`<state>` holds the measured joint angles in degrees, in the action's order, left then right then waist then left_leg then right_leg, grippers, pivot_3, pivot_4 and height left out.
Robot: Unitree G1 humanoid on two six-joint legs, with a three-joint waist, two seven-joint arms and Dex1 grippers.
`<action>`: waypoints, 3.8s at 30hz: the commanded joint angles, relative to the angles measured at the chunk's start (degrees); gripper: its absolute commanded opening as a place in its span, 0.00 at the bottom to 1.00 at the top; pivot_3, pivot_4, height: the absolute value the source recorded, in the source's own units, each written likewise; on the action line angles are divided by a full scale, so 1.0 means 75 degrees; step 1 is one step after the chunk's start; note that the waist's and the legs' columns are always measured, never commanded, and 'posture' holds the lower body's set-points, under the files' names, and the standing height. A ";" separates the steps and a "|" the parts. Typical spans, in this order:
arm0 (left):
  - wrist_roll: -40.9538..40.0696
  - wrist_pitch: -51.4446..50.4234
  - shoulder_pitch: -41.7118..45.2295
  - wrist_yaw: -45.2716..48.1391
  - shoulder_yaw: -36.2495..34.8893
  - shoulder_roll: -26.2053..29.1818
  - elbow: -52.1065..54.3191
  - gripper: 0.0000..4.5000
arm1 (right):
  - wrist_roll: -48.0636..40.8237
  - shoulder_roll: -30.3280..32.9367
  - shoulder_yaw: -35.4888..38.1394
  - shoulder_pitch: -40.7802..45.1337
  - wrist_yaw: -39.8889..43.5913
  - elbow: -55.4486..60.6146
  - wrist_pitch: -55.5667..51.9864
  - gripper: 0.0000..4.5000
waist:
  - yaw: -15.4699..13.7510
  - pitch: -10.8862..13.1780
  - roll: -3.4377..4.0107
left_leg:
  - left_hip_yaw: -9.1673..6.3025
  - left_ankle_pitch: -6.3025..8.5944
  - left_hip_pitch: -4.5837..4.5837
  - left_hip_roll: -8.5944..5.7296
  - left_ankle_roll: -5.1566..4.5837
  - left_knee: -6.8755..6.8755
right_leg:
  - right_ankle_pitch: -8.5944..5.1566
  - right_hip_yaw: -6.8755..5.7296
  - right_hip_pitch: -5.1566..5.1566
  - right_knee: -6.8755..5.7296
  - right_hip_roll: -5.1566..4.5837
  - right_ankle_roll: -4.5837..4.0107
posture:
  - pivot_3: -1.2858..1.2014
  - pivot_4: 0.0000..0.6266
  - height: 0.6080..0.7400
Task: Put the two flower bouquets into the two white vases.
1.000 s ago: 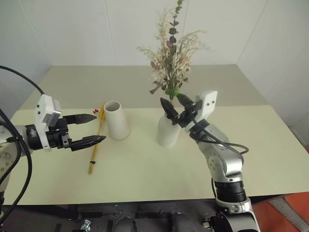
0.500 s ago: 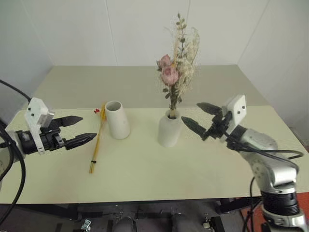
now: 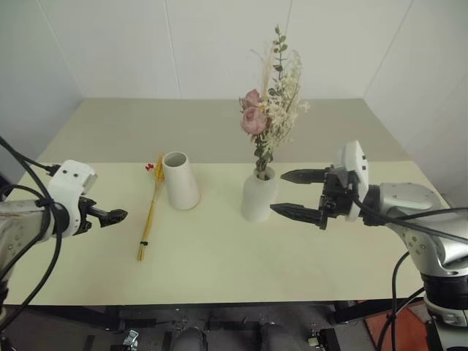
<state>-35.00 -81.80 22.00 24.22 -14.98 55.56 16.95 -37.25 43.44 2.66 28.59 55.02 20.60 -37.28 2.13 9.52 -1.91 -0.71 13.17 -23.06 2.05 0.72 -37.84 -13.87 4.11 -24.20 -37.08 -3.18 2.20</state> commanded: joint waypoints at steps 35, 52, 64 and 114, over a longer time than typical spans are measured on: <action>0.1030 -0.1408 0.1861 -0.0716 0.1552 -0.1533 -0.1404 0.32 | 0.0107 0.0027 0.0159 0.0251 0.0169 0.0087 0.0175 1.00 | 0.0015 0.0014 -0.0025 | -0.0019 -0.0002 -0.0011 -0.0014 0.0002 -0.0007 | 0.0008 -0.0006 -0.0004 -0.0006 -0.0008 0.0003 | 0.52 0.24 1.00; 0.2135 0.0340 0.1454 -0.1692 -0.0771 -0.1592 -0.0939 0.02 | 0.0187 -0.0028 0.0156 0.0166 0.0051 0.0027 0.0230 1.00 | 0.0008 0.0015 -0.0027 | -0.0022 -0.0002 -0.0009 -0.0013 0.0003 -0.0007 | 0.0010 -0.0008 -0.0004 -0.0009 -0.0009 0.0002 | 0.52 0.24 1.00; 0.0090 0.3857 0.2612 0.1125 -0.1928 -0.1959 -0.1030 0.02 | 0.0246 -0.0371 0.0223 0.0026 -0.0380 0.0200 0.0229 1.00 | -0.0166 0.0015 -0.0026 | -0.0020 -0.0008 -0.0015 -0.0023 0.0013 -0.0012 | 0.0020 -0.0013 -0.0001 -0.0003 -0.0023 0.0007 | 0.52 0.24 1.00; -0.1137 0.4906 -0.0372 0.2945 -0.2175 -0.1366 -0.0085 0.99 | 0.0058 -0.0222 0.0595 -0.0824 -0.1198 0.0942 0.0172 1.00 | -0.0068 0.0015 -0.0026 | -0.0023 -0.0009 -0.0014 -0.0012 0.0010 -0.0028 | 0.0024 -0.0013 0.0005 -0.0004 -0.0013 0.0010 | 0.52 0.24 1.00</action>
<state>-40.88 -44.29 21.51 44.33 -27.29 42.95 11.77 -36.47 41.15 5.77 21.90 45.60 27.21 -36.95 1.62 9.63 -2.11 -0.88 13.10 -23.18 1.97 0.79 -38.04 -13.70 4.01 -24.18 -37.10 -3.28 2.27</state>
